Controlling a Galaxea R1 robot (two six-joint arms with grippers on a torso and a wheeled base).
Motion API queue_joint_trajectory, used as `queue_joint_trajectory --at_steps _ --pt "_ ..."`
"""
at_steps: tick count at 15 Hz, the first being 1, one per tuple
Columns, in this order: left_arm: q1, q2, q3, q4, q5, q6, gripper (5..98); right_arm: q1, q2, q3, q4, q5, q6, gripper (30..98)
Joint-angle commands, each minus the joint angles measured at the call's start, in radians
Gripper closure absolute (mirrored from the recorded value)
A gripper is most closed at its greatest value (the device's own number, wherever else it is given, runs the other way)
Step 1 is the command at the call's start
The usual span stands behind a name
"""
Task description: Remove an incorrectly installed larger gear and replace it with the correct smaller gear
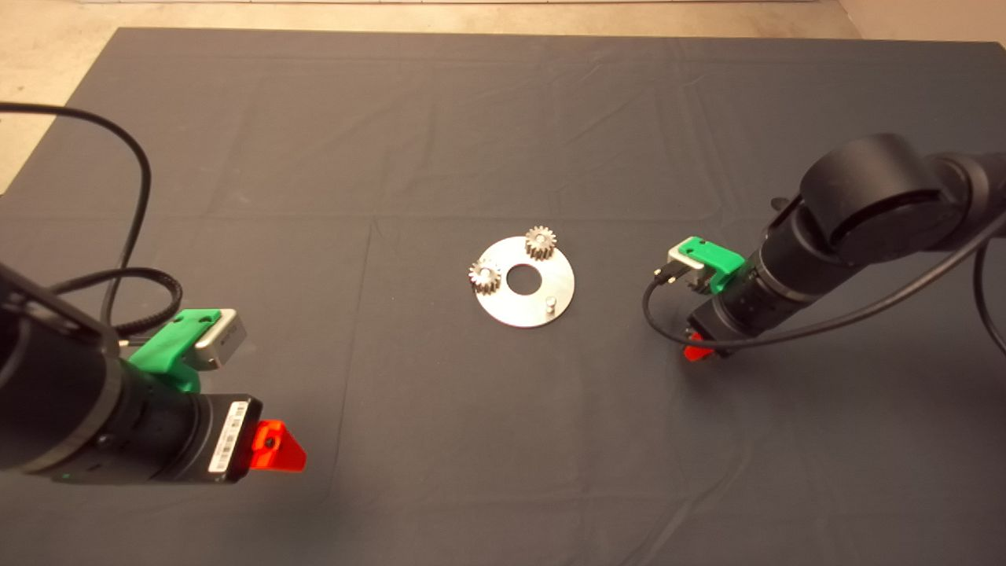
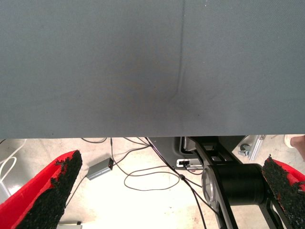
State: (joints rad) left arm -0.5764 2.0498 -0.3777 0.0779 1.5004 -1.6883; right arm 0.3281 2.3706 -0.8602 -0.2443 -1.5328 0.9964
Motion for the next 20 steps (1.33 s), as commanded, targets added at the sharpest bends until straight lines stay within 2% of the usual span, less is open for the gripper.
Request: queue_joint_trajectory --at_steps 1,6,9,16,20 --pt "-0.003 -0.001 0.014 -0.015 0.006 -0.005 5.4 -0.018 -0.012 0.018 0.025 -0.125 0.005 78.1" --pt "-0.003 -0.001 0.013 -0.015 0.004 -0.007 5.4 -0.035 -0.003 0.018 0.022 -0.125 0.004 78.1" --pt "0.009 -0.001 0.013 -0.015 0.004 -0.007 5.4 -0.04 -0.004 0.015 0.012 -0.125 0.004 78.1" --pt "0.02 0.002 0.013 -0.015 0.005 -0.007 5.4 -0.056 -0.01 0.015 -0.081 -0.125 -0.001 78.1" --pt "0.02 0.005 0.013 -0.015 0.005 -0.007 5.4 -0.087 -0.014 0.015 -0.128 -0.125 -0.004 78.1"
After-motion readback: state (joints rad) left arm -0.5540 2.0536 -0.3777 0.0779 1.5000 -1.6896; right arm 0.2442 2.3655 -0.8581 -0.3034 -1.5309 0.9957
